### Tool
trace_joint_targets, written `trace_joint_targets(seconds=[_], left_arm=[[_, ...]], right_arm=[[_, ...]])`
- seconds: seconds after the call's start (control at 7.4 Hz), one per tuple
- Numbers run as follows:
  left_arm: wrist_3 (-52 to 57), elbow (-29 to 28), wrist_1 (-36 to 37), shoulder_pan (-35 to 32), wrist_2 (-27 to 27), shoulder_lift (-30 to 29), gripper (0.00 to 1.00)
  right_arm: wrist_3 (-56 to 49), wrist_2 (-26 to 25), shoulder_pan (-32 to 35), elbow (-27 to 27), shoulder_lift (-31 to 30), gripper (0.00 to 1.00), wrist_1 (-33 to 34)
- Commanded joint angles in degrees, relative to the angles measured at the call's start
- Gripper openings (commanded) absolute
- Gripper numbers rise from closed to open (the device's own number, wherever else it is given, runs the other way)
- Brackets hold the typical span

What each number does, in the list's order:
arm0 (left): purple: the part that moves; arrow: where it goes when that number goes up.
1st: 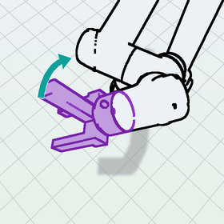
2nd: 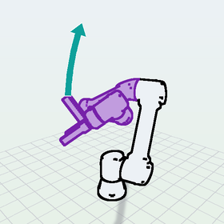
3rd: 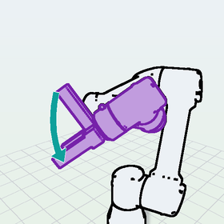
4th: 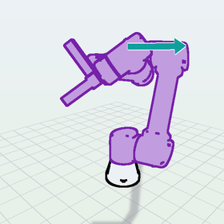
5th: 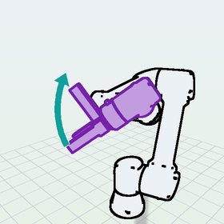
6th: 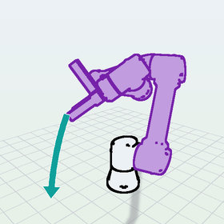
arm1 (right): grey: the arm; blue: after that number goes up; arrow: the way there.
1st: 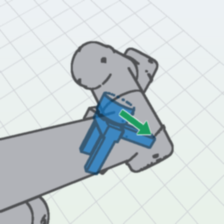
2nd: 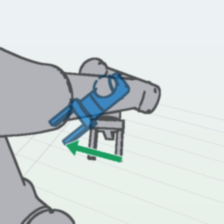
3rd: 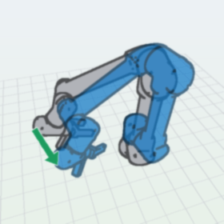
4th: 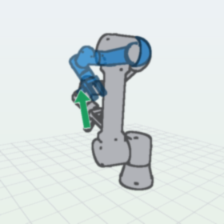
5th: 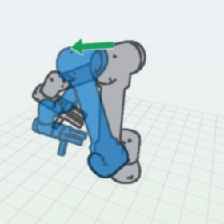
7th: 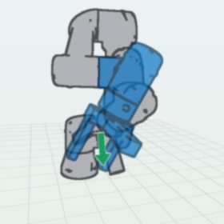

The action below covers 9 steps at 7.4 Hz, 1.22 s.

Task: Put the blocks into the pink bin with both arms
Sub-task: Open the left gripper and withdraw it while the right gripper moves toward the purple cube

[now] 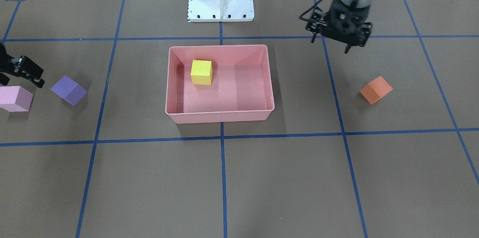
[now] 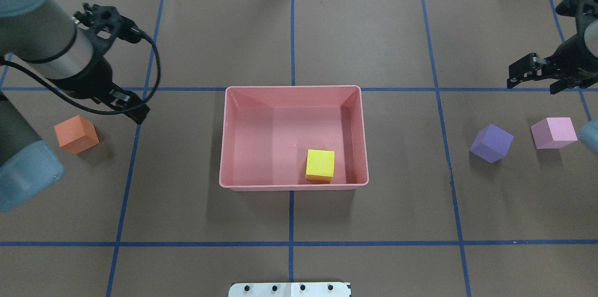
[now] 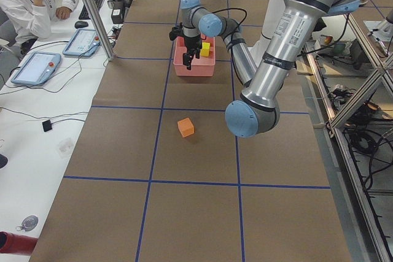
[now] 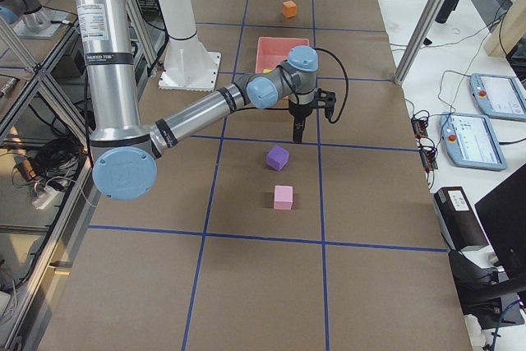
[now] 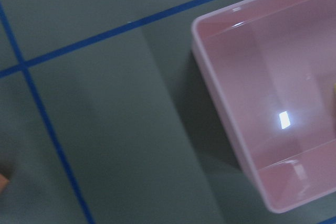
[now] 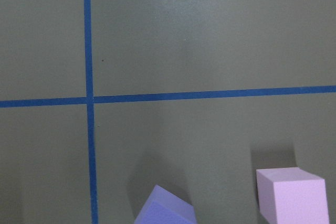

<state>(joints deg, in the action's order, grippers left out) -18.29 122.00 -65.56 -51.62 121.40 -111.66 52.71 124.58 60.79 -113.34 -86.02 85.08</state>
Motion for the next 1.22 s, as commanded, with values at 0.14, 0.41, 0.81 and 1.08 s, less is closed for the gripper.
trace_joint_targets(seconds=[0.14, 0.41, 0.81, 1.08], left_arm=[[30.69, -5.96, -0.18, -15.15, 3.14, 8.46, 1.00], [34.11, -7.66, -0.36, -16.68, 4.37, 8.56, 1.00], [34.11, -7.66, -0.44, -16.68, 4.37, 9.26, 1.00], [34.11, -7.66, -0.36, -16.59, 4.37, 9.26, 1.00]], right_arm=[[20.46, -10.36, -9.60, -0.30, -9.15, 1.00, -17.37], [27.93, -19.60, -15.49, -0.22, -11.45, 0.99, -20.47], [33.94, -30.24, -23.67, 0.66, -11.89, 0.99, -20.48], [34.56, -34.04, -25.63, 1.19, -13.48, 0.99, -20.57]])
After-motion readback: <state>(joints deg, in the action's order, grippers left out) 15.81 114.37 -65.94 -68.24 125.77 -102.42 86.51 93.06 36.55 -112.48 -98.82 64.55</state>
